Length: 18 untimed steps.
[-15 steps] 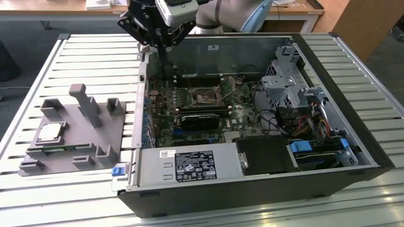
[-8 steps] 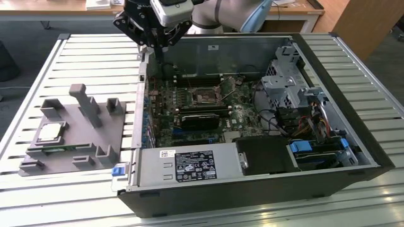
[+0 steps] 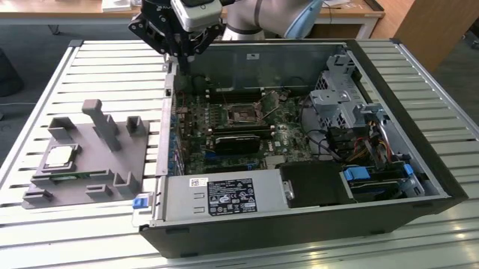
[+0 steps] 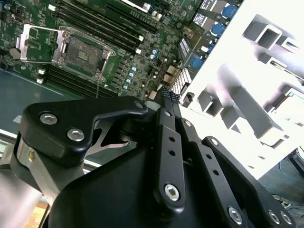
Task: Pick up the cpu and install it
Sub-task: 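Reach for the cpu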
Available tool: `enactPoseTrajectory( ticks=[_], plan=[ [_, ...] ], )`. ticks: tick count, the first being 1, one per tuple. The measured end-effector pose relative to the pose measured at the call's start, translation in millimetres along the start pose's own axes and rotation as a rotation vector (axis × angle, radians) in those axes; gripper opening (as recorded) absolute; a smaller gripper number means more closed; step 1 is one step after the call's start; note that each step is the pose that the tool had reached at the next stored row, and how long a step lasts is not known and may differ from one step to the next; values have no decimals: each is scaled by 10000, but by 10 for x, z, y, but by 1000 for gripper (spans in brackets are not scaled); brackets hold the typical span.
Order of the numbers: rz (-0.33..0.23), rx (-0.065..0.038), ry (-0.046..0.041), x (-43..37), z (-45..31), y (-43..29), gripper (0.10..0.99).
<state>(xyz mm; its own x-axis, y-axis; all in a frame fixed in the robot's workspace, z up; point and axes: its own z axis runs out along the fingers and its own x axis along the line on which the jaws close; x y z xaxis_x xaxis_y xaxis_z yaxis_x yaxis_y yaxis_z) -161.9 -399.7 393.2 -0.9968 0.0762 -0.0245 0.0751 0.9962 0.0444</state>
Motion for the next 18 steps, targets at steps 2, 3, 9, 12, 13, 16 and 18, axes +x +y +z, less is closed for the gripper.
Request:
enactPoseTrajectory(
  ticks=[2, 3, 9, 12, 13, 16, 18],
  plan=[
    [0, 0, 0, 15, 0, -1, 106],
    [-1, 0, 0, 23, 0, -2, 106],
    [0, 0, 0, 71, -2, -5, 106],
    [0, 0, 0, 96, -3, -7, 106],
    [0, 0, 0, 104, -3, -8, 106],
    [0, 1, 0, 129, -4, -10, 106],
    [0, 0, 0, 145, -4, -11, 106]
  ],
)
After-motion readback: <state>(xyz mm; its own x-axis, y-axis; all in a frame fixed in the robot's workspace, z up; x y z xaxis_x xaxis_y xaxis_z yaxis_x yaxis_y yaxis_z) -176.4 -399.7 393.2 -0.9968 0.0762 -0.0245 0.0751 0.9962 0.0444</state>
